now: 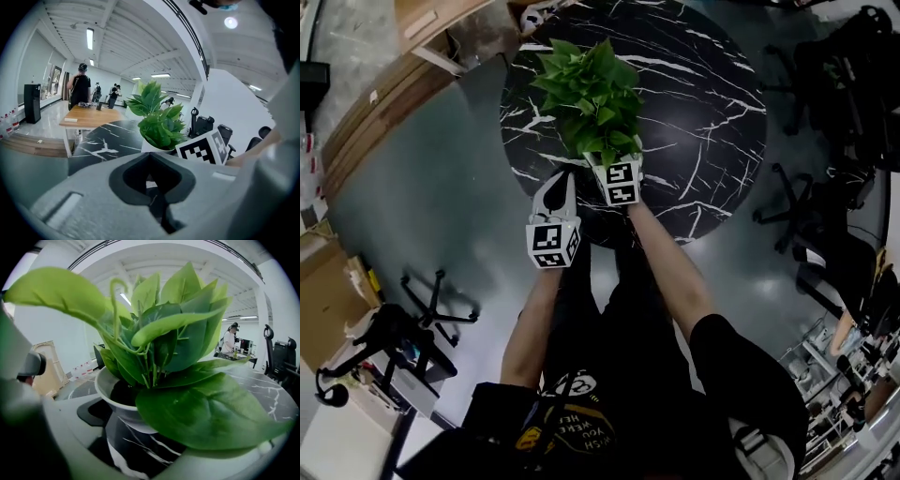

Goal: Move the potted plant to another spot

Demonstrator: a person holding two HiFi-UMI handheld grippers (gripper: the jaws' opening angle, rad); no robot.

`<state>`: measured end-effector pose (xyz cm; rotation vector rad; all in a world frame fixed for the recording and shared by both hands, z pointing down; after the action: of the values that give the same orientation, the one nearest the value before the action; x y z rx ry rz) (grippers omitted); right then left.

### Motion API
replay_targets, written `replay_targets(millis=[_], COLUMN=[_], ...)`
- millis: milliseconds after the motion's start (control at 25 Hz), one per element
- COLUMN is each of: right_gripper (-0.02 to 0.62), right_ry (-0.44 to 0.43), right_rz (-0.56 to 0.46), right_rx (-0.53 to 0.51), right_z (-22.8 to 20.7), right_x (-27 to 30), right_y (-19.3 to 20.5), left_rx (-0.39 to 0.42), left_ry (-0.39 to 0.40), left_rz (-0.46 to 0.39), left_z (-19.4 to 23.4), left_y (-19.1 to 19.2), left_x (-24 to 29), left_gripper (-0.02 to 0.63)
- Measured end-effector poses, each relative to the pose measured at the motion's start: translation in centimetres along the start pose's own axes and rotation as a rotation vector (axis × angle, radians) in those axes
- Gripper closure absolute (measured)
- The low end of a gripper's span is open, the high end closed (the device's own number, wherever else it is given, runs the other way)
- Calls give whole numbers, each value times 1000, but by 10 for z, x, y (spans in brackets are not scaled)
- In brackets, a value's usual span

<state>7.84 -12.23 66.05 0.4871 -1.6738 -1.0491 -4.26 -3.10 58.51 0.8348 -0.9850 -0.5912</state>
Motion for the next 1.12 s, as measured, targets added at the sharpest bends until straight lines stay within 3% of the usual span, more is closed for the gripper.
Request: replay_targets(millis=[440,680,840,1120], right_gripper=[112,112,114,115], right_ry=[277,449,505,492], right_rz=[31,20,10,-26], right_rx=[177,311,363,338], right_z=[-272,-393,-433,-434], right_x=[-126,-198,-228,-208], right_y=[62,108,128,113], left_rx=[112,161,183,175], left_ry=[248,345,373,343], left_rz=[31,67,89,112], left_z=[-213,-290,-311,-293], left_y=[-13,-13,-8,-7], left_x=[130,169,177,169], left_gripper=[603,603,603,603])
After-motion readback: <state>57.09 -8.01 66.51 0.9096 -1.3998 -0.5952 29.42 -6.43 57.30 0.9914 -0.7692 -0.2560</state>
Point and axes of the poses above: the fingertips, and each gripper's own axes: x forward along the fingers, z to its left, y out of its underside, the point moved 5 cm from there along -x, backward along the fingers, and after that the axes turned 2 degrees about -y, right-handed, at the moved point
